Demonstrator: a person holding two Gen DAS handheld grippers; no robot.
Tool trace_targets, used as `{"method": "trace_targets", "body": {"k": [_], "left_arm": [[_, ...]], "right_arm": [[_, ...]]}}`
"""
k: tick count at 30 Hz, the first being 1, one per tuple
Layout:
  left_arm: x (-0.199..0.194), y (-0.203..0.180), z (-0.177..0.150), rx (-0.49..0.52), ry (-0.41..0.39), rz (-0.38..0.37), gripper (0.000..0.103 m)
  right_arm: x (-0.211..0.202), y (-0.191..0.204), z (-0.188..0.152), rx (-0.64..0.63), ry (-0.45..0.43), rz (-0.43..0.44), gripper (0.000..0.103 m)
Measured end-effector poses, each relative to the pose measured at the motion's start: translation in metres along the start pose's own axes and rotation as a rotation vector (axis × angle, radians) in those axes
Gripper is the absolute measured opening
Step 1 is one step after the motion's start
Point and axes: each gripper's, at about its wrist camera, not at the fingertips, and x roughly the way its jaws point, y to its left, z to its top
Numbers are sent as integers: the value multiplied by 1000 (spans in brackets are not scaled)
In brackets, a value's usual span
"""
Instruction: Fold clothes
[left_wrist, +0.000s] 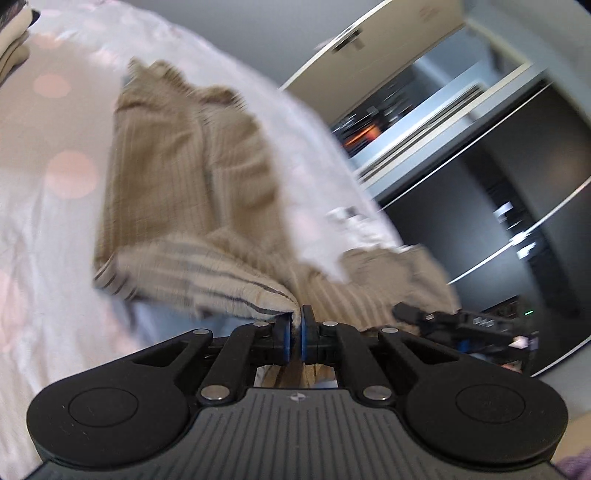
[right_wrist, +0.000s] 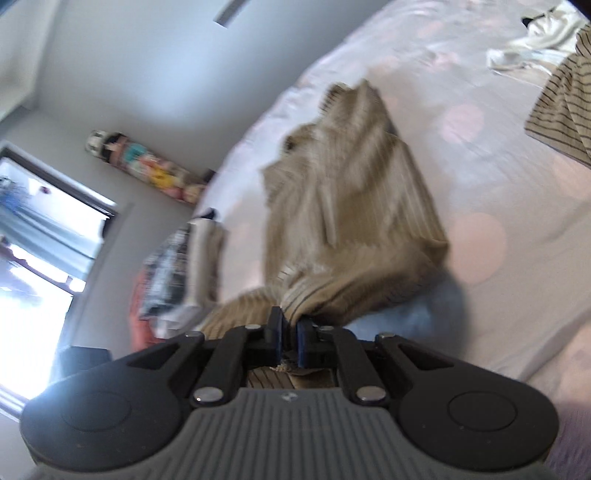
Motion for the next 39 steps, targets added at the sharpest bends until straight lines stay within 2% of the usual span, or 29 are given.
{"method": "trace_targets", "body": {"k": [4,9,16,25,30,33,39], "left_arm": [[-27,-14,-5,3,-51,-44,3],[-53,-12,-12,-23,-91,-60,3],[-42,5,16,-47,-89,-51,3],[-13,28,97,-8,-79,29,3],[18,58,142,2,-57,93,3],[44,84,156,-15,-28,144,3],[88,134,163,-90,-4,190,3]], "right_arm": [[-26,18,-5,-23,-23,62,9],[-55,28,-10,-35,-47,102,9],[-44,8,15,52,-52,148,9],[9,1,93,37,-61,109,9],[55,-12,138,26,-57,69,9],[87,-27,154,28,-38,19,9],[142,-67,163,79,-1,-52,10]]}}
